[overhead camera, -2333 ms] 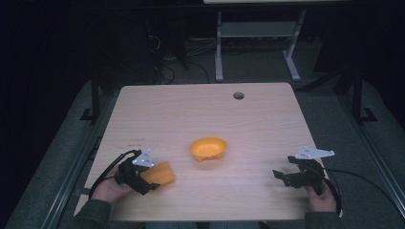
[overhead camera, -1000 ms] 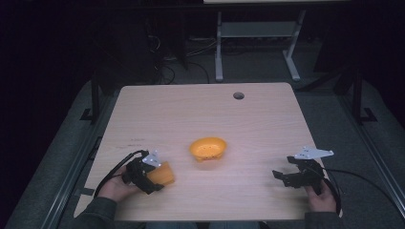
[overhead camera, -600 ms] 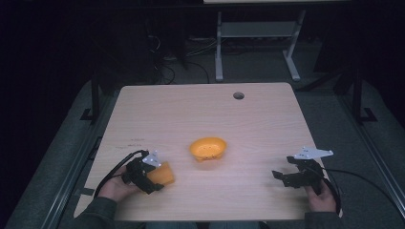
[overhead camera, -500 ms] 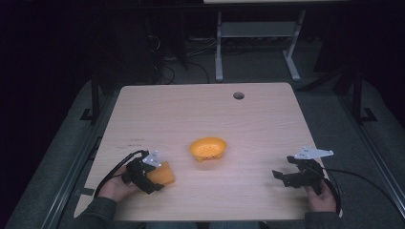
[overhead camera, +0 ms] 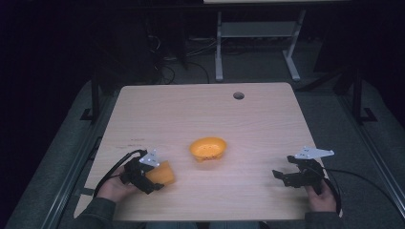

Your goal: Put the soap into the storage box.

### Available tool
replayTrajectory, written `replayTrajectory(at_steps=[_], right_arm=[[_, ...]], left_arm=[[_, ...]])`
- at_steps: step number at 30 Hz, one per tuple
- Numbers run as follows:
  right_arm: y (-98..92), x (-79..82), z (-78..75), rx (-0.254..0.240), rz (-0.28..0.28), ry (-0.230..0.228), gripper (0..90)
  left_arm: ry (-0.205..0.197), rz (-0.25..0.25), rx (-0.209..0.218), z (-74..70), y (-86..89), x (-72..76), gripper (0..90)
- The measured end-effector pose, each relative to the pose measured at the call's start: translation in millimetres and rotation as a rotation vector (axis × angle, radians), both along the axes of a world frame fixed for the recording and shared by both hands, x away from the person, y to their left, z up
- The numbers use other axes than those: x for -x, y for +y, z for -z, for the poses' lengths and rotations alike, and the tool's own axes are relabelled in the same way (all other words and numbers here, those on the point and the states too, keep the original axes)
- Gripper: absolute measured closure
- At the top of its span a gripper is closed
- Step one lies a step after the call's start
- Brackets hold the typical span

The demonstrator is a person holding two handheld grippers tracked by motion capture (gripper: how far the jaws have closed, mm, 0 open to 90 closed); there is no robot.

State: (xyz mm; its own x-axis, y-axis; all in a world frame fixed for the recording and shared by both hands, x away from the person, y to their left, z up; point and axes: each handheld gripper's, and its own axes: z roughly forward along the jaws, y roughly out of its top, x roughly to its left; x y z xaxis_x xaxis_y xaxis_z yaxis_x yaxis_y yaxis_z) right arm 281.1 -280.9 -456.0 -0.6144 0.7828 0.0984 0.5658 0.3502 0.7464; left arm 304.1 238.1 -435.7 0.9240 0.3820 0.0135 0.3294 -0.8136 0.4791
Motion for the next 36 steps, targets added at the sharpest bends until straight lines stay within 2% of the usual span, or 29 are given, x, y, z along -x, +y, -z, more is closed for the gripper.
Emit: replayTrajectory(at_steps=[10,23,36], right_arm=[[1.7,2.8,0.5,0.001,-0.005,-0.001,14.0],[-0.9,4.3,-0.3,-0.013,-0.001,-0.007,14.0],[-1.9,4.6,-0.6,-0.024,0.003,-0.009,13.9]], left_arm=[[-0.029,0.010,0.002,-14.3,-5.0,1.8,20.7],[-0.039,0.047,0.003,-37.0,-18.2,-9.8,20.7],[-0.036,0.075,-0.002,-44.8,-32.7,-22.2,20.7]])
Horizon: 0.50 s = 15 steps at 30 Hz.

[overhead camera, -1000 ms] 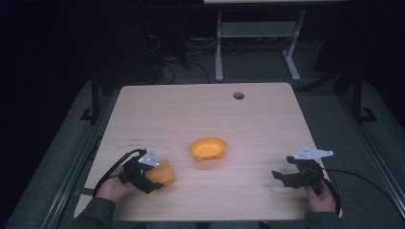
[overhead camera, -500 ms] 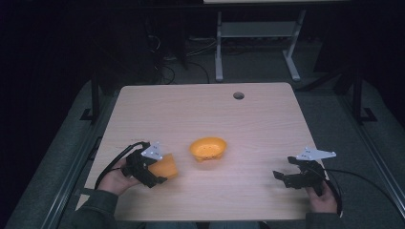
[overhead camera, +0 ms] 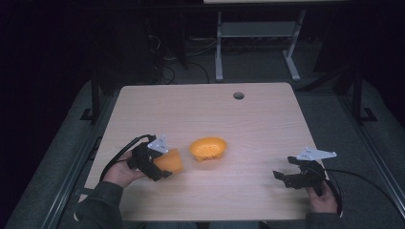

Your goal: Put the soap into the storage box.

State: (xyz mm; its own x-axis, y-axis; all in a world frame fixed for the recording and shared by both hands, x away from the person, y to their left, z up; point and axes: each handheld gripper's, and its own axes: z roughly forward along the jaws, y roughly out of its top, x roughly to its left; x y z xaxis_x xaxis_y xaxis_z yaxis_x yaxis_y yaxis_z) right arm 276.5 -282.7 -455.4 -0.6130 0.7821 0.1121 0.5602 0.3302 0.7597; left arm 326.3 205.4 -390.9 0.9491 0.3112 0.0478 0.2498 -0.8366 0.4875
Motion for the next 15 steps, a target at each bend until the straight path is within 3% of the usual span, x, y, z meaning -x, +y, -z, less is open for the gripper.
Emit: replayTrajectory(at_steps=[15], right_arm=[[0.9,-0.6,0.2,0.001,-0.008,-0.003,14.0]], left_arm=[[-0.003,0.037,0.000,-9.7,-19.7,-12.0,20.8]])
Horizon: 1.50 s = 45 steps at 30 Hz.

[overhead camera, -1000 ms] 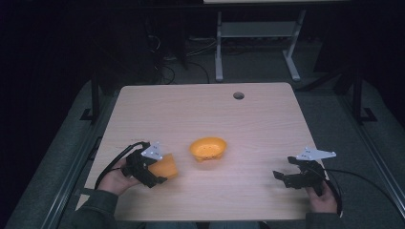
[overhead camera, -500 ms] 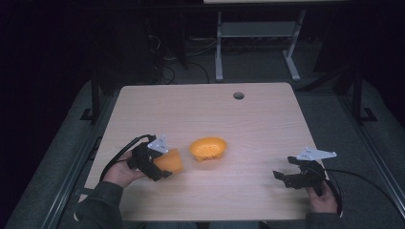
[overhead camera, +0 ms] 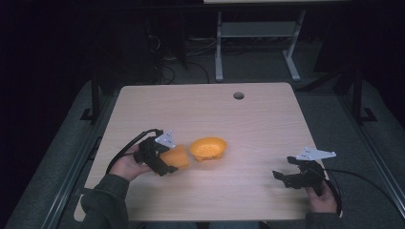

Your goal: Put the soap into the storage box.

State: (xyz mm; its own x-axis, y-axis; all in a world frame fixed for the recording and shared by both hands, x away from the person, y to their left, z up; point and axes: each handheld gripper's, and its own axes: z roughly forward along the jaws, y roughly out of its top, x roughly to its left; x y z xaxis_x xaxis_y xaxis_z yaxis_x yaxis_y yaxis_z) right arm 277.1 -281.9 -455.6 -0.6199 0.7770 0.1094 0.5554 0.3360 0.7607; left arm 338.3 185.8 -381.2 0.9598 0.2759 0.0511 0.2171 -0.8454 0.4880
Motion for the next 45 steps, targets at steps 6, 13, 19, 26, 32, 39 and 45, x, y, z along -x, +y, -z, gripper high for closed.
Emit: replayTrajectory(at_steps=[6,13,19,26,32,39,45], right_arm=[[-0.7,0.4,-0.5,-0.005,0.004,0.001,13.9],[-1.6,1.0,-1.3,-0.007,0.006,-0.005,13.9],[-1.7,0.9,-1.7,-0.007,0.002,-0.012,14.0],[-1.7,1.0,-1.8,-0.010,0.006,-0.011,13.9],[-1.8,1.0,-1.8,-0.011,0.007,-0.009,13.9],[-2.6,1.3,-1.9,-0.011,0.006,-0.010,14.0],[-3.1,1.5,-1.7,-0.005,0.004,-0.011,13.9]], left_arm=[[0.005,0.012,-0.006,-1.5,-7.0,-4.9,20.8],[0.008,0.027,-0.007,-2.4,-13.0,-9.6,20.8],[0.001,0.025,-0.005,-5.0,-16.6,-13.2,20.8],[0.005,0.037,-0.004,-9.5,-22.1,-17.9,20.8],[-0.002,0.056,-0.011,-12.2,-28.3,-19.6,20.8],[-0.005,0.069,-0.005,-16.1,-35.4,-22.9,20.8],[-0.008,0.085,-0.017,-18.0,-43.9,-28.4,20.8]])
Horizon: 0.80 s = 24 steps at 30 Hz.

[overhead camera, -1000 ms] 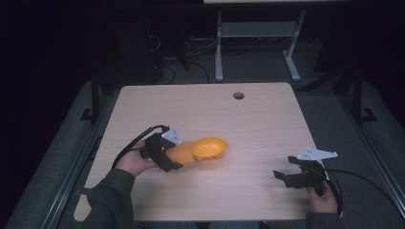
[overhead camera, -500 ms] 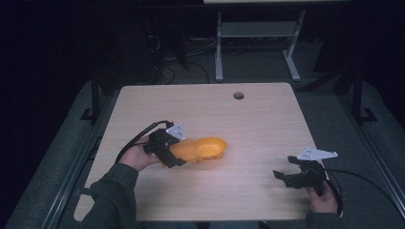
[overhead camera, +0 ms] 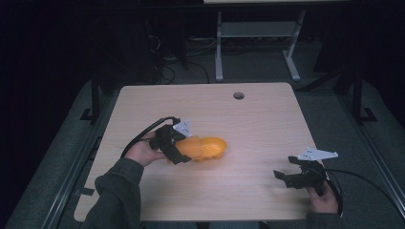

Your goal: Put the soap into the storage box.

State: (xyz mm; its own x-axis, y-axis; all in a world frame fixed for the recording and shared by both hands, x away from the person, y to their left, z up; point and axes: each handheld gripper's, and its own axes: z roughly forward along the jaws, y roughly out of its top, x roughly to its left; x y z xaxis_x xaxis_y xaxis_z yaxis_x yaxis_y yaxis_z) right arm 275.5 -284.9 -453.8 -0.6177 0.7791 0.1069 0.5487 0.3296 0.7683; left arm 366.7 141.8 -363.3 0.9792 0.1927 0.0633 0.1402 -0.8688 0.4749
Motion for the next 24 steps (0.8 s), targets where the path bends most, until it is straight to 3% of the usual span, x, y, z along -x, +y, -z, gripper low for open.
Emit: replayTrajectory(at_steps=[24], right_arm=[[-2.4,0.8,-0.2,-0.001,0.001,-0.004,13.9]], left_arm=[[0.010,0.054,-0.014,-0.8,-36.2,-20.0,20.8]])
